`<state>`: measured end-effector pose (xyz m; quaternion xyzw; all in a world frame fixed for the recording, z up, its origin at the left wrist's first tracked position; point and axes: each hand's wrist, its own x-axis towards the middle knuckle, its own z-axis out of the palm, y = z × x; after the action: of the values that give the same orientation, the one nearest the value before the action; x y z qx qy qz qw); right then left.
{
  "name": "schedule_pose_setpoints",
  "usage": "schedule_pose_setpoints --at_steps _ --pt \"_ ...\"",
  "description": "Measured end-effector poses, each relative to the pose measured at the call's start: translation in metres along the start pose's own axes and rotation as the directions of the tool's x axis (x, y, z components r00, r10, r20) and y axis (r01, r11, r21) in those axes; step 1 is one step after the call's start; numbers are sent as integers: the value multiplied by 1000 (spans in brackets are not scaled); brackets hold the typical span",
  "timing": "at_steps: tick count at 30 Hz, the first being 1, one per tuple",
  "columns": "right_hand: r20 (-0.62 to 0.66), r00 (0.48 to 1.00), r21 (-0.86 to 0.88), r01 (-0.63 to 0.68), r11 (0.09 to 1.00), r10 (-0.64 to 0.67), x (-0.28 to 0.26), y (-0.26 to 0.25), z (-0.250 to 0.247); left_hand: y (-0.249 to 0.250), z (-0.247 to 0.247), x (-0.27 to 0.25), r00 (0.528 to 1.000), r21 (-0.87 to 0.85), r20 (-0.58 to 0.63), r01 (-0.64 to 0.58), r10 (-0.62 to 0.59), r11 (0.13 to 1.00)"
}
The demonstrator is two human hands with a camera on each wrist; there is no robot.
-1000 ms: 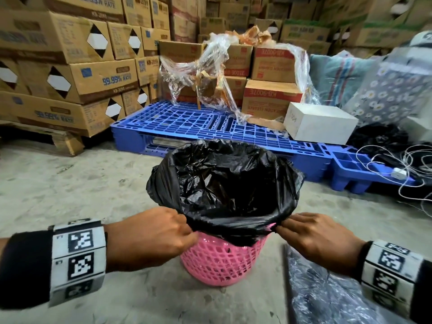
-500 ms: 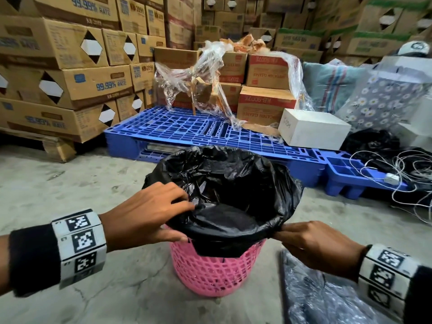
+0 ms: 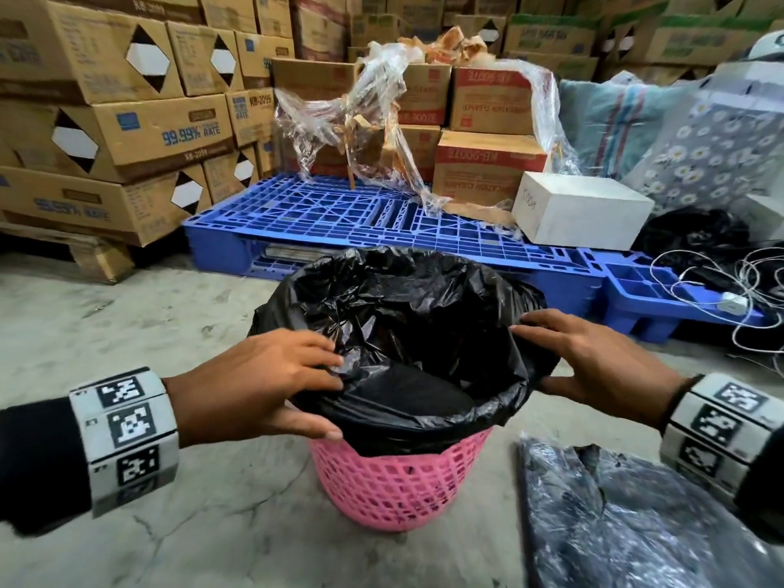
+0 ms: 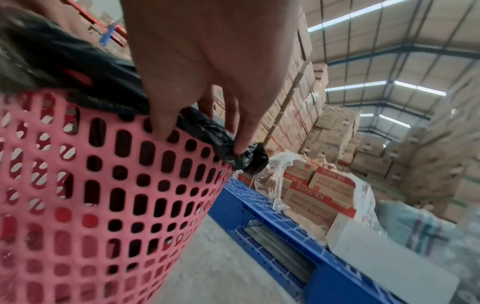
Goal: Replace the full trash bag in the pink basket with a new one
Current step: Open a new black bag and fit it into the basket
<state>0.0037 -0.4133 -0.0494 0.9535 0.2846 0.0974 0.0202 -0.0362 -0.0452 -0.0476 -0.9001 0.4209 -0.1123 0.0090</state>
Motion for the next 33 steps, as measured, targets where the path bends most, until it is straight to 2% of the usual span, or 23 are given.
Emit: schedule_pose_setpoints --at_steps 3,5,7,10,14,16,20,25,27,31,33 --pt "56 996 83 -67 994 63 6 -4 21 -2 3 -4 1000 -141 0 8 -8 990" --pt "59 995 137 -93 986 86 4 -3 31 -3 7 -8 1000 -134 8 5 -4 991" --pt "76 994 108 -84 991 75 4 -3 26 -6 8 -11 1000 -117 9 -10 11 993" --pt "48 999 21 -12 1000 10 -3 -13 -1 -6 1 -14 997 -132 -69 -40 31 990" --pt "38 993 73 106 992 -109 -9 -25 -33 -11 -21 -18 989 -195 -147 -20 -9 981" --pt "44 982 106 176 979 -182 -7 -29 -39 -17 -25 -22 991 -150 -135 -18 -3 989" --pt "91 939 169 314 934 -332 1 -45 -36 -16 -18 -26 989 39 -103 -99 103 994" --pt "89 902 214 397 893 -423 9 -64 -29 -16 -19 -27 959 247 -127 -218 254 944" --pt "119 897 256 387 886 -426 9 -65 -30 -16 -20 -24 959 223 -99 -241 267 945" --pt "181 893 321 342 883 -412 13 -67 -25 -24 -24 -16 988 66 -16 -150 151 987" --pt "199 895 381 306 872 -400 12 -67 -22 -27 -22 -13 985 23 28 -173 173 985"
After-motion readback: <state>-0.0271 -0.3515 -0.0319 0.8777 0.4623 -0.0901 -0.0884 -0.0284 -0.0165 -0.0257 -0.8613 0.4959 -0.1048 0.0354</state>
